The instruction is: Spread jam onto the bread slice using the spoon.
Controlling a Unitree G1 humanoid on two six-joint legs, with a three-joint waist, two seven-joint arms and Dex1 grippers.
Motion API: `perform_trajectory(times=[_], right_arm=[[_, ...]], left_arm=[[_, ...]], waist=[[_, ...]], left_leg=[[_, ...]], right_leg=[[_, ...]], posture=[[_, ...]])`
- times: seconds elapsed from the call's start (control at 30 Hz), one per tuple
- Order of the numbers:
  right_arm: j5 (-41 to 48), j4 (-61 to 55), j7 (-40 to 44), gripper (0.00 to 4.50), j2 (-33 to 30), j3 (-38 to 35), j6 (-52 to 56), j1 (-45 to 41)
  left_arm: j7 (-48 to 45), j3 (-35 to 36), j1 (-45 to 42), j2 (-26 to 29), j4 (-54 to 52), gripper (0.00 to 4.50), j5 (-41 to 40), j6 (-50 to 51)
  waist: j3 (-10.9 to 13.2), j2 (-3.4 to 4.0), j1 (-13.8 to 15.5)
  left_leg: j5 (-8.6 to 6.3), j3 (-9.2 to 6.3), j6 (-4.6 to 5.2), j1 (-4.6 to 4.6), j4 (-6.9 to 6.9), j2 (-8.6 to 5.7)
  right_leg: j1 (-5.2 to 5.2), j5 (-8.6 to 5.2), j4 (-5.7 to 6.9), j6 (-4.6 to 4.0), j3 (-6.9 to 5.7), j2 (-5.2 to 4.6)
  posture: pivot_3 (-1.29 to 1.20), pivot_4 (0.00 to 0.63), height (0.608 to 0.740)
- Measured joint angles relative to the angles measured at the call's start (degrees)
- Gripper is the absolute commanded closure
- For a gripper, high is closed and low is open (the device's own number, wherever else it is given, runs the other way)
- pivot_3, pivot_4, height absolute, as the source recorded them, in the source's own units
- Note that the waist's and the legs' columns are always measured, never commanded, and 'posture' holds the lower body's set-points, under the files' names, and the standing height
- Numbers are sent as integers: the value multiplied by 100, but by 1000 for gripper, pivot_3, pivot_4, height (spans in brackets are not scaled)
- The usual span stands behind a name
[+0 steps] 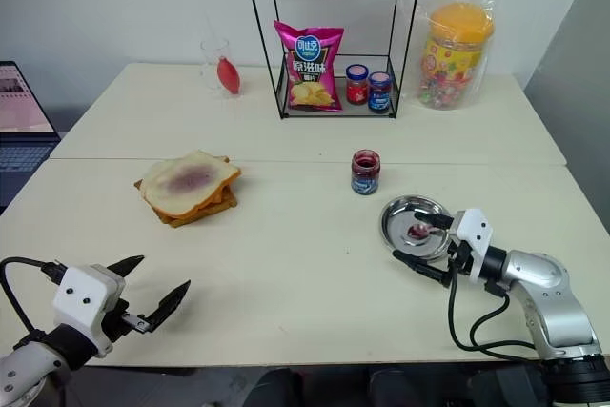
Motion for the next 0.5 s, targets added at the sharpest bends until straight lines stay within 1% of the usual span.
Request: perform_trajectory(times=[0.23, 0.33, 0.37, 0.5], right_arm=[[-9, -99, -26, 14, 8, 5, -35, 45], [-10, -99, -49, 14, 27, 12, -35, 34], [-10, -99, -58, 14, 34, 14, -35, 26], [-11, -98, -78, 14, 69, 18, -36, -5]], left_arm=[[-33, -3, 32, -19, 5, 0, 63, -43], [-216, -108, 106, 68, 7, 0, 479, -723], [-262, -170, 129, 108, 7, 0, 567, -878], [-345, -188, 64, -15, 6, 0, 436, -884]], waist=[[0, 0, -1], [0, 0, 1], [0, 0, 1], [0, 0, 0]], left_leg=[[0, 0, 0, 0, -1, 0], [0, 2, 0, 0, 0, -2], [0, 3, 0, 0, 0, -2], [0, 4, 0, 0, 0, 1]], right_leg=[[0, 0, 0, 0, 0, 0], [0, -3, -1, -6, 3, -1], [0, -15, 0, -27, 4, -1], [0, -14, 0, -25, 3, -1]], posture=[[0, 150, 740], [0, 150, 740], [0, 150, 740], [0, 150, 740]])
